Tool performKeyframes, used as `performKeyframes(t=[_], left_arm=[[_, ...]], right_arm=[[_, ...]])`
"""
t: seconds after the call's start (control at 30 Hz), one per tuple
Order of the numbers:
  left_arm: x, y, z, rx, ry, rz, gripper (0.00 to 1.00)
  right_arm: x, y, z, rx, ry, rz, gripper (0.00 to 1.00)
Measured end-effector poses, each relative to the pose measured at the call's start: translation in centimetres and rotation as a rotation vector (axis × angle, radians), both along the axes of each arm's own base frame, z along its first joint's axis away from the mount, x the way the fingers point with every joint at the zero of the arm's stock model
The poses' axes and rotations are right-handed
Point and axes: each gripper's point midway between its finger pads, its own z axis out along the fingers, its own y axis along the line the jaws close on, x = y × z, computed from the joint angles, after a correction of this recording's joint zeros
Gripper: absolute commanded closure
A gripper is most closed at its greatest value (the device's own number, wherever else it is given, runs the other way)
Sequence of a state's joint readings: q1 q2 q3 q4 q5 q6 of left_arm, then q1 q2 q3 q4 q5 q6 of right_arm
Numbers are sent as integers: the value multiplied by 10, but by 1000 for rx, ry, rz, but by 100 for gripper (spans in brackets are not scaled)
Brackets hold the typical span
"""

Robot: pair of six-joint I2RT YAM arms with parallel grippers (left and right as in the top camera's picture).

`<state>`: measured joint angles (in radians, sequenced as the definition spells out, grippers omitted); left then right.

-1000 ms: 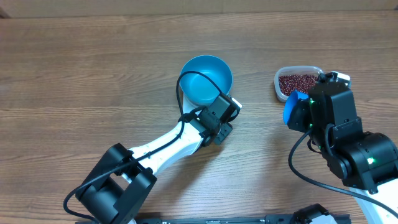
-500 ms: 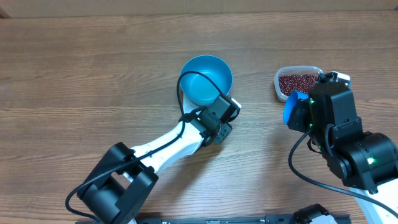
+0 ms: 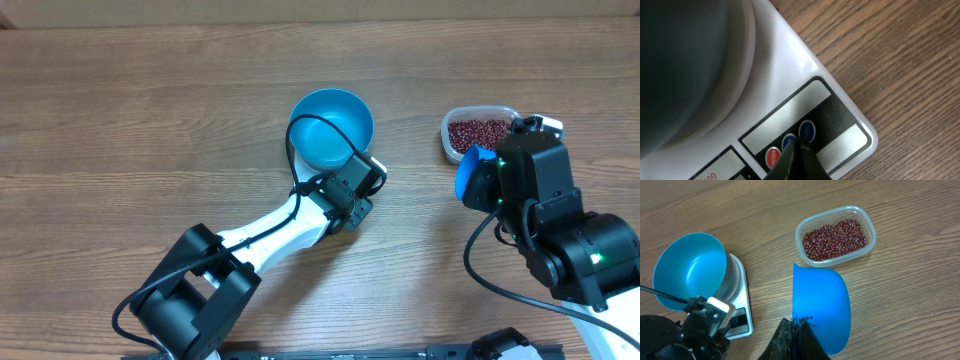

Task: Scoop item into bowl and weigh 150g on scale
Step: 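Press the scale's tare button with the left gripper tip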

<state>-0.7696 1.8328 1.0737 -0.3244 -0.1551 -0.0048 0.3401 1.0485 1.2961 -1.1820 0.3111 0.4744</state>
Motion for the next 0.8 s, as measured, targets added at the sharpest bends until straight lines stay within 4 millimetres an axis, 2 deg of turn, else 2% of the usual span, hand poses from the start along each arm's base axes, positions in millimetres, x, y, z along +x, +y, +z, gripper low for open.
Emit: performKeyframes(t=[0.8], left_arm=[[3,3,0,8,-6,3,96]], right_arm=[[-2,-1,-2,-4,10,0,96]])
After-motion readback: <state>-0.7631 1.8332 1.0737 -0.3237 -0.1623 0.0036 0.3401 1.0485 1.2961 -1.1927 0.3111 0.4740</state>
